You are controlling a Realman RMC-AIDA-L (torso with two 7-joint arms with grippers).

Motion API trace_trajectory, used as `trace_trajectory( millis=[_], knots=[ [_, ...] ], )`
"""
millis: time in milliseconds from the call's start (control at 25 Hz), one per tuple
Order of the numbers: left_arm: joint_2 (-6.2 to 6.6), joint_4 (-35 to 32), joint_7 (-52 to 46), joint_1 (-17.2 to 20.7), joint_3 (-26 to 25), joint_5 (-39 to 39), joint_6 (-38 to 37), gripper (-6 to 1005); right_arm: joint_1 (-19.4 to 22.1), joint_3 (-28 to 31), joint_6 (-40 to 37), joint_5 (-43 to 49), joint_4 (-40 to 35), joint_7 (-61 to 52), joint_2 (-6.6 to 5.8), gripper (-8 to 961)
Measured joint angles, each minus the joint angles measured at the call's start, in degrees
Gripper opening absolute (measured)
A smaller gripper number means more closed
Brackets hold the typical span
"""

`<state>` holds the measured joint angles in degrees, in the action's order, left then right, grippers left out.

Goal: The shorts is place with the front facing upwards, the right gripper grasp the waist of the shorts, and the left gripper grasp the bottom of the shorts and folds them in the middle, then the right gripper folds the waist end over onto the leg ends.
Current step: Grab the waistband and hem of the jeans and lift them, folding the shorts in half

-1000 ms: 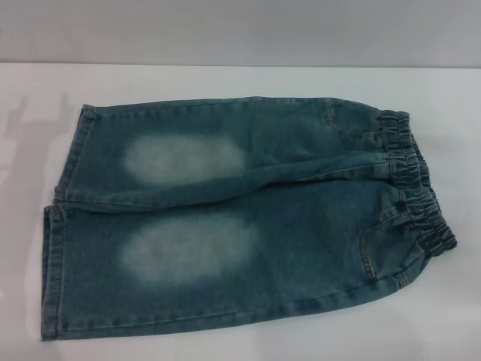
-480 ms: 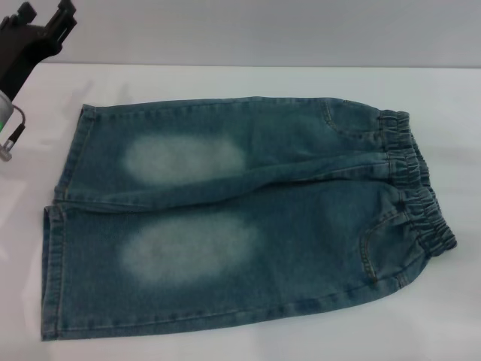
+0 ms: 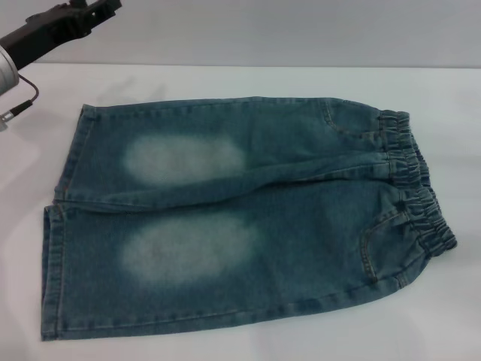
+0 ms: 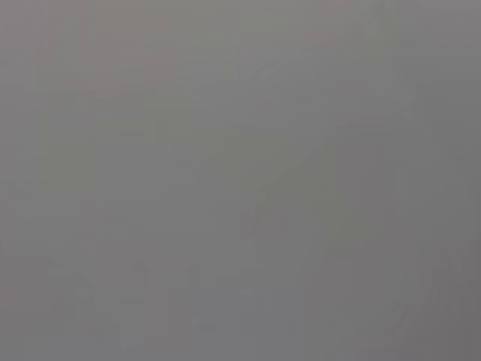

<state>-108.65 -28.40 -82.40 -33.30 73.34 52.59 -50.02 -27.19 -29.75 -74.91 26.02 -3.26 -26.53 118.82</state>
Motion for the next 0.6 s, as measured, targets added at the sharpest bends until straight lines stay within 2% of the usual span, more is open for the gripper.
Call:
trace_trajectory(
  millis=[80,120,160,280,440,600],
  knots=[
    [1.62,-1.71,-7.66,0.00,-0.31,5.84,-2.06,739,0.03,0.65,0.71,0.00,-0.55,0.00,-0.02,551],
    [3.16,-2.84,-13.56,-0.01,-0.39,10.09,-4.78,739,0.03,0.84,1.00,0.00,-0.94,0.00,-0.04,550],
    [3.16,-2.84,-13.56,-0.01,-0.39,10.09,-4.78,739,0.06,1.09,1.22,0.00,-1.60,0.00,-0.09,550],
    [5.49,-4.16,-22.49,-0.12,-2.30,16.36,-10.10,739,0.13,1.53,1.98,0.00,-3.62,0.01,-0.19,549],
    [6.66,-5.95,-32.18,0.06,-10.29,26.88,-20.37,739,0.15,2.80,4.27,0.00,-5.74,0.53,-0.26,550],
    [6.97,-9.70,-42.24,1.24,-16.46,37.10,-28.33,738,1.13,3.96,6.70,0.00,-6.17,2.44,-0.36,551]
  ],
)
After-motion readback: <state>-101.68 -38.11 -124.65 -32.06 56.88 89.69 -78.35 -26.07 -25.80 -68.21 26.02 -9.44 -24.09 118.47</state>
